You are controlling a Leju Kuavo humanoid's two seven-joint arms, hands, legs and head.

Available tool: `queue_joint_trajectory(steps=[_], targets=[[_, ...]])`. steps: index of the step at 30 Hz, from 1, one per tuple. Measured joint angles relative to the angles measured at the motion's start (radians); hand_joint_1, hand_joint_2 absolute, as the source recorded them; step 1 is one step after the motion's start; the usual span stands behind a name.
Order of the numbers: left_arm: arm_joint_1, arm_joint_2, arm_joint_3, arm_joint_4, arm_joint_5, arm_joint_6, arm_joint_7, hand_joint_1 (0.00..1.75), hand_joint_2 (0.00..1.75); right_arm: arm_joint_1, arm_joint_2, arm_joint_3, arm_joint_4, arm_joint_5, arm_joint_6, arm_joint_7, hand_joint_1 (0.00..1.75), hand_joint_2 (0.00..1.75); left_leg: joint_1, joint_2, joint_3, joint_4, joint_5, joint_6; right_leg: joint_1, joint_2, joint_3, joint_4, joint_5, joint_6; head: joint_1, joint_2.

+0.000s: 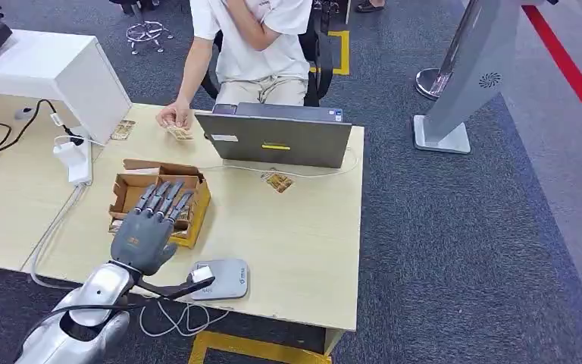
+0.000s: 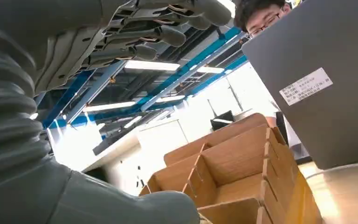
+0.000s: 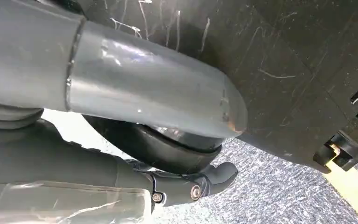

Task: Pass the card to the sensor for recognition and then transmit it.

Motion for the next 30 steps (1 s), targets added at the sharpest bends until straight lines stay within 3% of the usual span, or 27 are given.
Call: queue_joint_trajectory(steps=[4,18,30], targets=[[0.006,0.000,0.000,0.010,-0.006,-0.029,0.014,0.00,1.75,0.000,0.000,-0.001,0.002,0.005,0.000,0.002,0.00,0.00,0.000,0.000,0.000,0.000,0.000,0.000,0.000,0.000,0.000,0.000,0.000,0.000,0.000,0.000],[0.009,0.015,0.027,0.036,-0.055,-0.027,0.064,0.00,1.75,0.003,-0.004,-0.001,0.002,0.022,0.000,0.007,0.00,0.00,0.000,0.000,0.000,0.000,0.000,0.000,0.000,0.000,-0.001,0.000,0.000,0.000,0.000,0.000],[-0.005,0.014,0.051,0.095,-0.075,-0.015,0.073,0.00,1.75,0.003,-0.004,-0.001,0.002,0.030,0.000,0.011,0.00,0.00,0.000,0.000,0.000,0.000,0.000,0.000,0.000,0.000,-0.001,0.000,0.000,0.000,0.000,0.000]])
